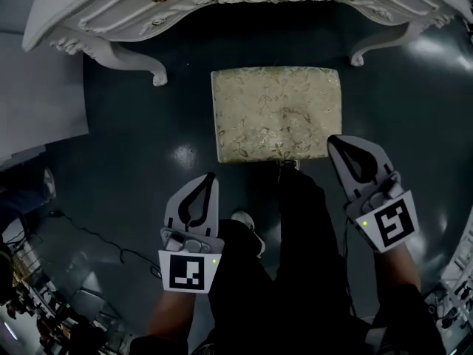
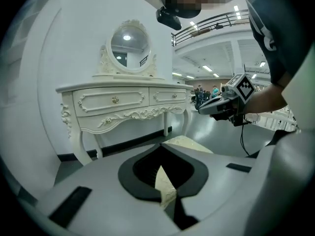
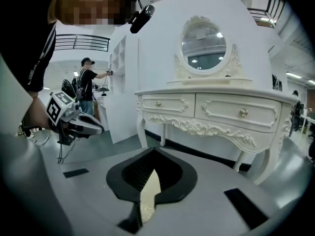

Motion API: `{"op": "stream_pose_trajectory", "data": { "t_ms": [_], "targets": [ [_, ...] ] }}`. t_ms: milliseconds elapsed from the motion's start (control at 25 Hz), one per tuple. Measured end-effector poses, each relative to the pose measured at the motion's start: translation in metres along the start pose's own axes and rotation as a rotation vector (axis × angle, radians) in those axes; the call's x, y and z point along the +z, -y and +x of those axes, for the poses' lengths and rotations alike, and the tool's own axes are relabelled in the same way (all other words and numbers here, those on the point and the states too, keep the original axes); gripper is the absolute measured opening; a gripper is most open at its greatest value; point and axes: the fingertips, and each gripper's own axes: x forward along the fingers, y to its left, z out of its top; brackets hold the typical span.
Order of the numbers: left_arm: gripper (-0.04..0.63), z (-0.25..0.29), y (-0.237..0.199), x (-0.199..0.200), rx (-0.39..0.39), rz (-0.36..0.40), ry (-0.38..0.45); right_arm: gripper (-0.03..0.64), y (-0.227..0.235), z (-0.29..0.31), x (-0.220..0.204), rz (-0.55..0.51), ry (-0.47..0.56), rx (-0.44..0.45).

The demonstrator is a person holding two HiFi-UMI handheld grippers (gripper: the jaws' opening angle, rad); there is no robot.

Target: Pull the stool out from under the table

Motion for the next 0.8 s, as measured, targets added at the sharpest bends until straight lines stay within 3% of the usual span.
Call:
{"op": "stream_pose_trajectory", "data": {
  "t_ms": [200, 520, 680, 800],
  "targets": [
    [0.008, -0.071, 0.013, 0.066, -0.05, -0.085, -0.103, 0.028, -0.031, -0.052, 0.085, 0.056, -0.032, 0.0],
    [0.008, -0.205, 0.05, 0.165, -0.157, -0.164, -0.049, 0.028, -0.12, -0.146, 0.202, 0.108, -0.012, -0.05],
    [0.008, -0.263, 0.07, 0.191, -0.263, -0.053, 0.001, 0.028, -0.159, -0.187, 0.252, 0.135, 0.032, -0.076],
    [0.008, -0.287, 0.071, 0.209, -0.289, -0.052, 0.022, 0.028, -0.173, -0.208, 0.287, 0.132, 0.101, -0.096]
  ]
}}
